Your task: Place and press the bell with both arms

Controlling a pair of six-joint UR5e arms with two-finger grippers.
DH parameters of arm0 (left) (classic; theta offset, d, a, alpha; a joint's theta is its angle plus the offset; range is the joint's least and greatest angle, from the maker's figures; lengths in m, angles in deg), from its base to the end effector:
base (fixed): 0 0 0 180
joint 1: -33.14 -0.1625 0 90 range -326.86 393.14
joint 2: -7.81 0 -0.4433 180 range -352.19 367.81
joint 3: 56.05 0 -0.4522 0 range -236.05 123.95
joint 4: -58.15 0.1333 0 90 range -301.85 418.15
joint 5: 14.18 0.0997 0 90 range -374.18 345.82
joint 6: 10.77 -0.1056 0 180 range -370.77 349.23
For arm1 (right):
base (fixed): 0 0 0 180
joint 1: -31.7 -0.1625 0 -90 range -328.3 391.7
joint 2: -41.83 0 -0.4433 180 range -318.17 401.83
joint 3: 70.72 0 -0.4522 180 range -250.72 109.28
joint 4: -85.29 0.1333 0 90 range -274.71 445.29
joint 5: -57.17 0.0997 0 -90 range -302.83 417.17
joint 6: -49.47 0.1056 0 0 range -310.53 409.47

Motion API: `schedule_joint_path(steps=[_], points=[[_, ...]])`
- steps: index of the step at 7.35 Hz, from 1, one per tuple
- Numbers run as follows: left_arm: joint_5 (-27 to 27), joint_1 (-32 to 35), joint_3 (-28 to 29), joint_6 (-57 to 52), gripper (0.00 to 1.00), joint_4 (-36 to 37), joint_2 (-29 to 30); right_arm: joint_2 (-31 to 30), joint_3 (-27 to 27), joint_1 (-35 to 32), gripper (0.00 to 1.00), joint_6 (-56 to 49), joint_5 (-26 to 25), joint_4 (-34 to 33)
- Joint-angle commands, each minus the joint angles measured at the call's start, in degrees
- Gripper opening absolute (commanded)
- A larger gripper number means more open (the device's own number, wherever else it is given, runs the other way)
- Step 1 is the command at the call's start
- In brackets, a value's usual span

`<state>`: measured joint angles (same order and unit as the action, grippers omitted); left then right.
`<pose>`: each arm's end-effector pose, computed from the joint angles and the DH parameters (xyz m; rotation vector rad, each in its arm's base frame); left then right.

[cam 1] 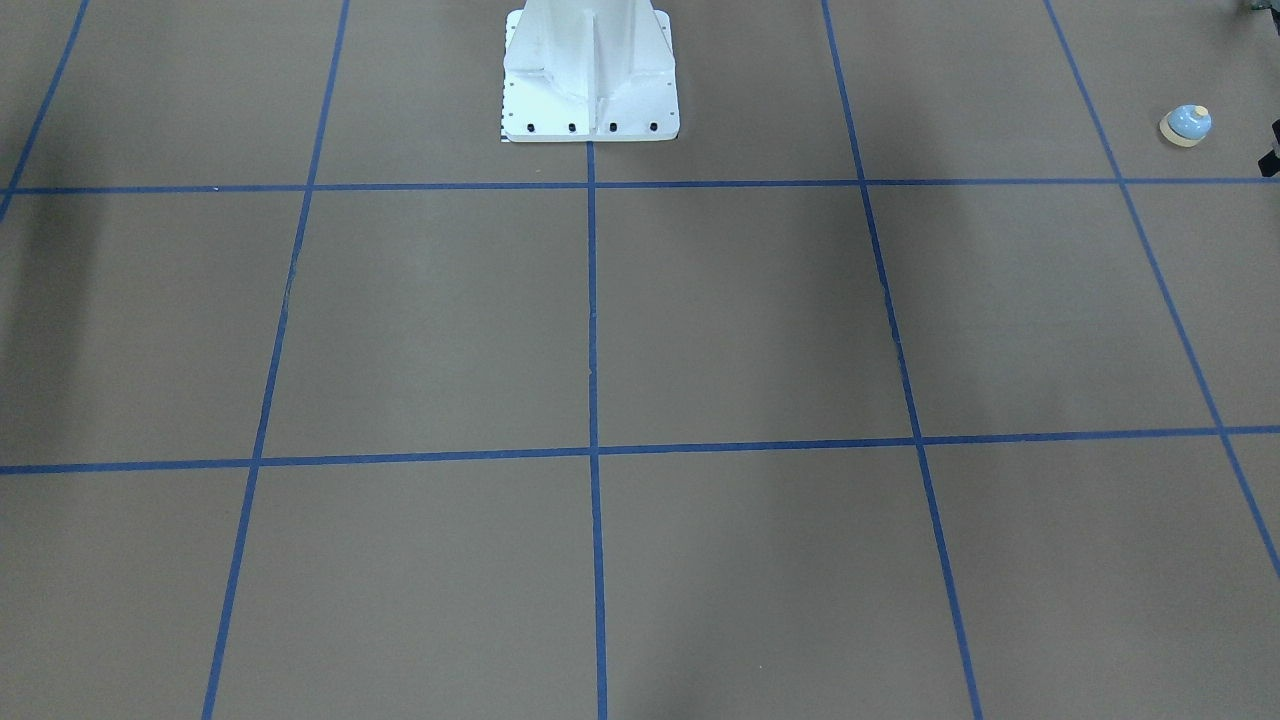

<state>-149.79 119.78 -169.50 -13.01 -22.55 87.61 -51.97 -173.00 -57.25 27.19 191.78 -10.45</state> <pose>-0.0304 -0.4688 0.5620 0.0575 0.7968 0.1199 0.0496 -0.5221 0.6085 0.1894 -0.7623 -0.4048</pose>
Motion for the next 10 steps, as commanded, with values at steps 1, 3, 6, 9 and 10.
schedule_joint_path(steps=[1, 3, 6, 9, 10], points=[[-0.01, 0.02, 2.08, 0.04, 1.0, -0.08, -0.08, -0.41, -0.55, -0.08, 1.0, -0.22, 0.47, 0.03], [-0.01, 0.02, 2.62, 0.13, 1.0, -0.08, -0.17, -0.85, -1.61, -0.08, 1.0, -0.48, 1.26, 0.03], [-0.1, -0.32, 3.76, 0.3, 1.0, 0.1, -0.17, -4.27, -2.58, 0.0, 1.0, -0.4, 5.89, 1.42], [-0.54, -2.08, 5.77, -0.57, 1.0, -1.12, -3.05, -4.98, -3.46, 0.09, 1.0, -0.13, 6.01, 2.84], [-0.19, -2.08, 6.48, -0.31, 1.0, -6.44, -7.85, -5.16, -3.55, 0.09, 1.0, -0.13, 6.1, 2.84]])
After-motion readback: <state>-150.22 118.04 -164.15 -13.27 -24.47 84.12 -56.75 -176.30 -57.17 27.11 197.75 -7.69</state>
